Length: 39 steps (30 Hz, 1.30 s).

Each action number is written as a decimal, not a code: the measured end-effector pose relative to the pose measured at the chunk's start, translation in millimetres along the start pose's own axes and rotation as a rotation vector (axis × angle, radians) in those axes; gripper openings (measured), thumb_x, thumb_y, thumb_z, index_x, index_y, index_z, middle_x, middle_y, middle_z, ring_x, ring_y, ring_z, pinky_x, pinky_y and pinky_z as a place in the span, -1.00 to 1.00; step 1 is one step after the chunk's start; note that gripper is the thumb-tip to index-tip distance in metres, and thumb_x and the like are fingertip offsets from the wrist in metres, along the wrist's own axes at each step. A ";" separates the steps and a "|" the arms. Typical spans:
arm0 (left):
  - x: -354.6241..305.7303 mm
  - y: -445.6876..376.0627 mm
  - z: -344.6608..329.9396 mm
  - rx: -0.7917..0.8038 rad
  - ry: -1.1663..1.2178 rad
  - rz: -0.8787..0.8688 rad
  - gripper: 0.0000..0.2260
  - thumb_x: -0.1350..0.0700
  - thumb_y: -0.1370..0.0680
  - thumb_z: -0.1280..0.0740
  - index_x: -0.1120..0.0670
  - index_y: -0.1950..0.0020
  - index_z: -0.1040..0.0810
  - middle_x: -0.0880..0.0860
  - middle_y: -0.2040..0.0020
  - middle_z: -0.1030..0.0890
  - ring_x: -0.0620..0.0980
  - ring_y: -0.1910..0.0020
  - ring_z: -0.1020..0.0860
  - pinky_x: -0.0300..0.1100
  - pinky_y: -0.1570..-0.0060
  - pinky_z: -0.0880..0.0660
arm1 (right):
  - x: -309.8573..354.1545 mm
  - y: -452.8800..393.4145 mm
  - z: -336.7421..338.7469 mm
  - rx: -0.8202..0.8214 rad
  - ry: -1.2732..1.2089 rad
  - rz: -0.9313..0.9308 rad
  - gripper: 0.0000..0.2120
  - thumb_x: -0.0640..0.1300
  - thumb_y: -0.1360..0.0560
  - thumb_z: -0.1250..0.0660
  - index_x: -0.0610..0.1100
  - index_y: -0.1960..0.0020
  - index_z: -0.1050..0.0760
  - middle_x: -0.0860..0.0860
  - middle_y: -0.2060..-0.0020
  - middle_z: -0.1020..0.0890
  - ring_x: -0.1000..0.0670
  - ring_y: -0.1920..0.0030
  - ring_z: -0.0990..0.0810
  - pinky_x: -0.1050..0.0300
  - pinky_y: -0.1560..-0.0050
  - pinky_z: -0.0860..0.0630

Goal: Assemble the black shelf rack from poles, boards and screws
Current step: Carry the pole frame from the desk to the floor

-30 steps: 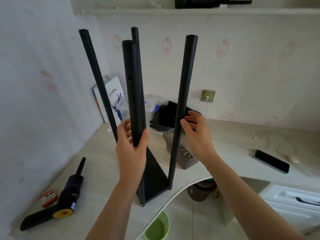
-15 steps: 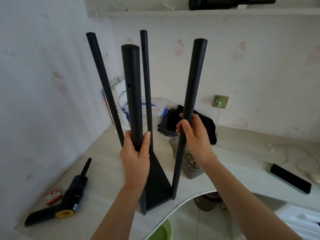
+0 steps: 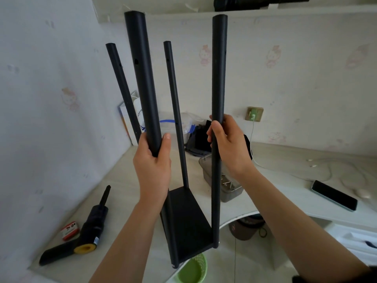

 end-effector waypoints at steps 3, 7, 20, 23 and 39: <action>-11.0 4.1 9.7 0.030 0.031 0.006 -0.90 -0.02 -0.61 -0.34 -0.01 0.01 -0.49 -0.04 0.36 -0.47 -0.12 0.49 -0.44 -0.26 0.47 -0.45 | 13.4 14.2 -0.2 -0.020 0.019 0.002 -0.86 -0.11 -0.66 -0.17 -0.09 -0.17 -0.45 -0.05 0.23 -0.56 0.04 0.25 -0.54 0.16 0.13 -0.57; -30.9 18.1 23.4 0.123 0.112 0.018 -0.89 0.01 -0.62 -0.34 0.04 0.01 -0.50 -0.04 0.37 -0.46 -0.14 0.51 -0.42 -0.28 0.51 -0.41 | 34.3 46.7 4.3 -0.073 0.035 0.011 -0.83 -0.11 -0.66 -0.17 -0.13 -0.19 -0.45 -0.02 0.25 -0.56 0.07 0.26 -0.55 0.18 0.13 -0.58; -105.9 107.0 20.2 0.480 0.360 0.051 -0.86 0.05 -0.63 -0.35 0.06 0.08 -0.50 -0.05 0.45 -0.40 -0.11 0.56 -0.34 -0.23 0.58 -0.32 | 116.9 198.7 75.5 -0.420 0.103 0.062 -0.87 -0.10 -0.64 -0.21 -0.14 -0.07 -0.49 0.04 0.34 -0.55 0.05 0.33 -0.53 0.18 0.26 -0.55; -119.1 137.5 4.7 0.557 0.379 0.045 -0.86 0.03 -0.63 -0.35 0.04 0.09 -0.50 -0.07 0.46 -0.42 -0.11 0.54 -0.36 -0.22 0.55 -0.33 | 129.6 236.3 103.1 -0.498 0.131 0.049 -0.84 -0.12 -0.64 -0.23 -0.21 -0.06 -0.48 0.02 0.35 -0.55 0.00 0.33 -0.51 0.09 0.26 -0.53; -181.9 424.9 -99.0 1.052 0.542 0.106 -0.79 0.04 -0.63 -0.36 0.17 0.01 -0.46 0.21 0.34 -0.36 -0.01 0.51 -0.35 -0.13 0.54 -0.38 | 160.0 523.3 289.0 -0.916 0.300 -0.175 -0.85 -0.22 -0.63 -0.24 -0.01 -0.15 -0.43 0.02 0.29 -0.60 0.05 0.31 -0.58 0.16 0.25 -0.59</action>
Point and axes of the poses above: each hand's wrist, its own y-axis away from the middle knuckle, its own z-axis out of the back of the hand, x = y × z, the point moved 8 cm from there along -y, towards the middle knuckle
